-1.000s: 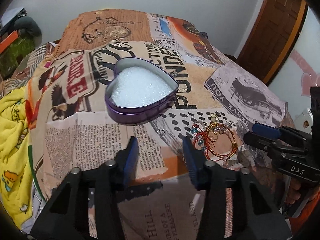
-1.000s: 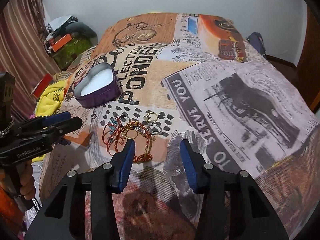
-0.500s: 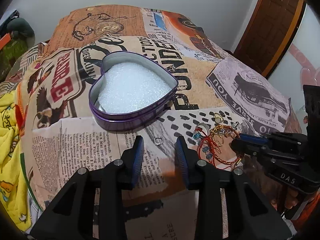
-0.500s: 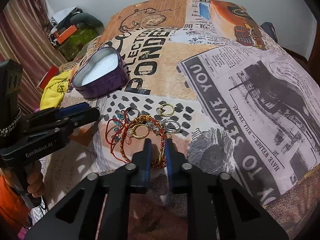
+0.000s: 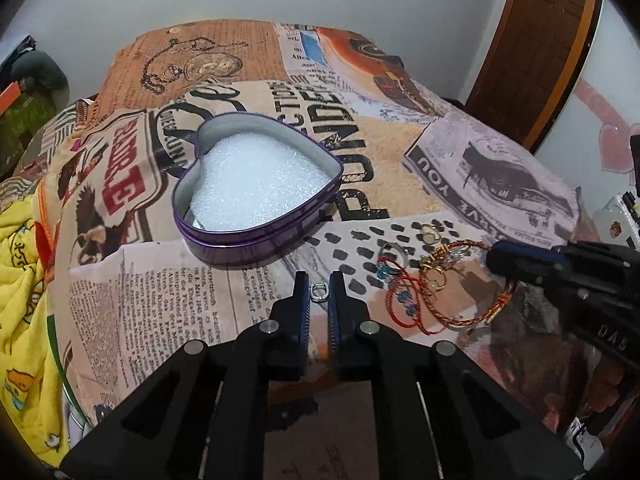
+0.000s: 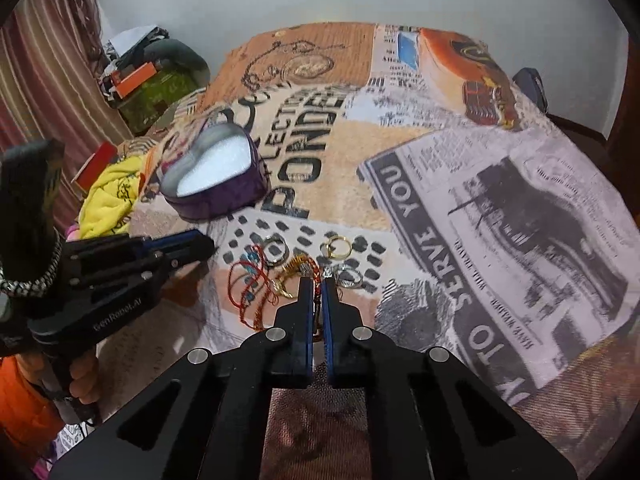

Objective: Organize jewelry
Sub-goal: 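Carry the ring toward the heart tin with the left gripper while the right gripper grasps a gold beaded bracelet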

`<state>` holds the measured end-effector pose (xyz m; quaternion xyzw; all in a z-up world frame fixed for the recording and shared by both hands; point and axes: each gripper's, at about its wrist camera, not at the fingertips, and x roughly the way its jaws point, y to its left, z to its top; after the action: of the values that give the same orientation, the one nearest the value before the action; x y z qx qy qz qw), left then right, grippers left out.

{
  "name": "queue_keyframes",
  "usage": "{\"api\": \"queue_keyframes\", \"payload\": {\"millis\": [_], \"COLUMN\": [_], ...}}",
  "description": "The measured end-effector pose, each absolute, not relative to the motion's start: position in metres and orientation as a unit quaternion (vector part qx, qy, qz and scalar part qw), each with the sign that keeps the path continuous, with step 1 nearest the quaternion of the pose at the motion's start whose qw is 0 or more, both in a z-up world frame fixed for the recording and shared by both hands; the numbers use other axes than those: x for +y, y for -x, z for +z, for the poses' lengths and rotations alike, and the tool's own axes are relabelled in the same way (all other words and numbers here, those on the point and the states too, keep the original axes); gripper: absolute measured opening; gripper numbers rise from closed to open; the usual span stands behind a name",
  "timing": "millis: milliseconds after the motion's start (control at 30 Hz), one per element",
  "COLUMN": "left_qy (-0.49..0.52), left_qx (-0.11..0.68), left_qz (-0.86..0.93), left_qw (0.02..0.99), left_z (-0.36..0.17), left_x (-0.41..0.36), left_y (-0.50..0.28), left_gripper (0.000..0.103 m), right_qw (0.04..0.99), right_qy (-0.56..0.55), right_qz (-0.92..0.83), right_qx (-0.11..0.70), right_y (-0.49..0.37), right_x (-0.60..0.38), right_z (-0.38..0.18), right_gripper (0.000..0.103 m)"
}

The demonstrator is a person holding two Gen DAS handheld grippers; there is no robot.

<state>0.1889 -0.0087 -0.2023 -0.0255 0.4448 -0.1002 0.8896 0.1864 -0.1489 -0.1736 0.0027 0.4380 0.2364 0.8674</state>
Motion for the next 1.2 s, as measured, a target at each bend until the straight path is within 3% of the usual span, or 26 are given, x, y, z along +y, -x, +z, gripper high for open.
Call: {"api": "queue_keyframes", "payload": {"millis": [300,467,567,633,733,1000,1067,1100,1200], "left_qy": [0.028,0.021,0.021,0.022,0.024,0.035,0.035,0.036,0.035], "left_qx": [0.410,0.395,0.393,0.394,0.398,0.405,0.405,0.405,0.403], "left_qz": [-0.097,-0.089,-0.088,-0.086,-0.081,-0.077,-0.076,-0.076,-0.075], "left_qw": [0.907,0.914,0.915,0.915,0.914,0.911,0.911,0.911,0.911], "left_z": [-0.171,-0.159,-0.157,-0.158,-0.162,-0.170,-0.170,-0.171,-0.170], "left_x": [-0.001,0.004,0.006,0.008,0.010,0.016,0.016,0.016,0.016], "left_y": [-0.165,-0.153,-0.147,-0.146,-0.144,-0.144,-0.144,-0.144,-0.144], "left_gripper": [0.008,0.008,0.008,0.008,0.008,0.008,0.008,0.008,0.008], "right_qw": [0.889,0.880,0.864,0.858,0.852,0.852,0.859,0.860,0.865], "right_qy": [0.005,0.011,0.005,0.008,0.005,0.022,0.036,0.038,0.039], "right_qz": [0.223,0.212,0.215,0.210,0.202,0.196,0.191,0.189,0.182], "right_qx": [0.400,0.425,0.455,0.469,0.482,0.486,0.474,0.472,0.466], "right_y": [-0.177,-0.178,-0.178,-0.178,-0.182,-0.192,-0.192,-0.192,-0.193], "right_x": [-0.153,-0.155,-0.158,-0.157,-0.156,-0.144,-0.141,-0.140,-0.140], "right_z": [-0.140,-0.148,-0.163,-0.174,-0.186,-0.209,-0.210,-0.210,-0.208], "right_gripper": [0.004,0.004,0.010,0.022,0.027,0.027,0.016,0.006,0.004]}}
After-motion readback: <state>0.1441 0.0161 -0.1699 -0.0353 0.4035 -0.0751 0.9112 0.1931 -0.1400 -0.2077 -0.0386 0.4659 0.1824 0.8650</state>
